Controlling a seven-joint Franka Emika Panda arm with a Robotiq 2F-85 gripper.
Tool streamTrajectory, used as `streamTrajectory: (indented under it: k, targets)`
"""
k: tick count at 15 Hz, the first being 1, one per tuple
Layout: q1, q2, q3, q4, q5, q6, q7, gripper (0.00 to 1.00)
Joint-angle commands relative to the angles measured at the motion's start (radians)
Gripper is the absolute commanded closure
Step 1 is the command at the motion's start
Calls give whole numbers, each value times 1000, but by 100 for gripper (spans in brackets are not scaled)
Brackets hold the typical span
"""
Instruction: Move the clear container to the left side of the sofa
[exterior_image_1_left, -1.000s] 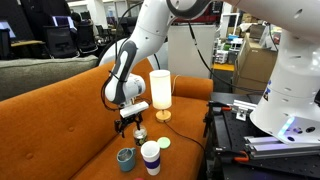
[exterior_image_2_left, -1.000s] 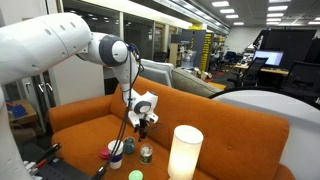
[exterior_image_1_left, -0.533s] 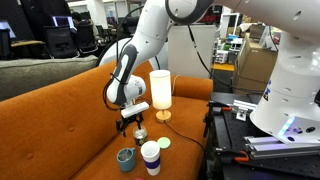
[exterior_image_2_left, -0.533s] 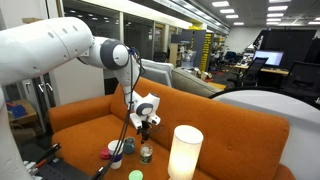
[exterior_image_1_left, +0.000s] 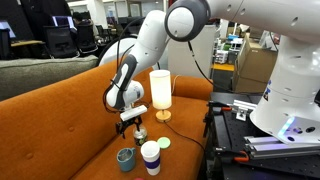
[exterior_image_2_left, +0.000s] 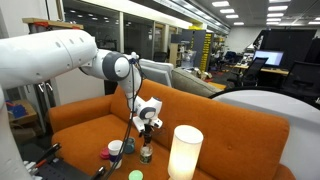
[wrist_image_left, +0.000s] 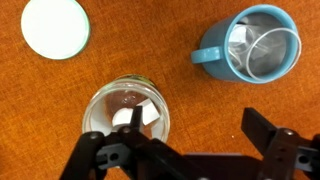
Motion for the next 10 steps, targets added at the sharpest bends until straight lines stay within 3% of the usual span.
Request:
streamTrajectory:
  k: [1,3,4,6,8,10]
  targets:
    - [-13,81,1,140,-23,-91,24,0]
    - [-14,121,1,201,-26,-129,26,2]
    - [-15,137,2,225,-26,-143,25,26]
    - [-16,165,3,270,-27,-166,25,31]
    - [-20,189,1,312,-28,-189,28,46]
    - [-23,161,-3,275,-28,-183,25,60]
